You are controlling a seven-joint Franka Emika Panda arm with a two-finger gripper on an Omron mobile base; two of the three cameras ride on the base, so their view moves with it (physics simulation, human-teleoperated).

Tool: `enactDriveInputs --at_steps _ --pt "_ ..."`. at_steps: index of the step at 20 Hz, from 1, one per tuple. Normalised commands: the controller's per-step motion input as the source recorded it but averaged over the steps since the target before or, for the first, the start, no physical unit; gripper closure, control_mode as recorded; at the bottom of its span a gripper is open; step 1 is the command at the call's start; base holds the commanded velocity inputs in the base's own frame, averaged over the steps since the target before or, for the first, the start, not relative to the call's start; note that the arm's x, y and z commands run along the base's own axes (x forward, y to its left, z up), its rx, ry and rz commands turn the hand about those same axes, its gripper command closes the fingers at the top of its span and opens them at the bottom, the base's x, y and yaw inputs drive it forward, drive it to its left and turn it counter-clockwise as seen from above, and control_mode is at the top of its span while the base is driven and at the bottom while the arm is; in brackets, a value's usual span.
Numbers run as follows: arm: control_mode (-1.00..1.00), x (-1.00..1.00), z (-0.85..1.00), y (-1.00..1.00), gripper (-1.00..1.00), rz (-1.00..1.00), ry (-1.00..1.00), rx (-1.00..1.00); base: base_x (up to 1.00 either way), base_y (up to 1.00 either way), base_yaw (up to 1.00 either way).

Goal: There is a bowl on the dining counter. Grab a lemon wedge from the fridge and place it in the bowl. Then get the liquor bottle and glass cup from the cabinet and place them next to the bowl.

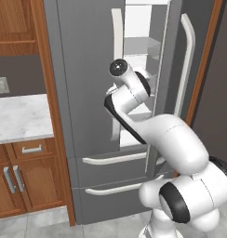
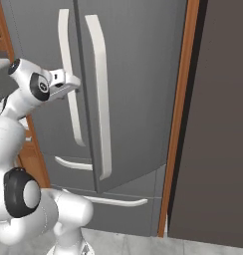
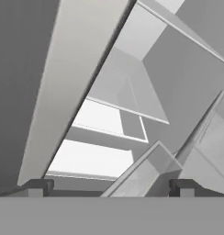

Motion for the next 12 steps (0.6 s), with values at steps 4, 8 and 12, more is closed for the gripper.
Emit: enactDriveInputs --at_steps 4,8,12 --pt "-1.00 0.30 -0.33 -0.41 -1.00 0.00 0.02 0.00 0.00 0.00 0.00" --pt "-1.00 0.07 -0.25 -0.48 -1.00 0.00 0.01 0.00 0.00 0.00 0.00" --pt "-1.00 -0.22 -0.15 -0.57 -1.00 0.00 0.00 0.00 0.00 0.00 0.00"
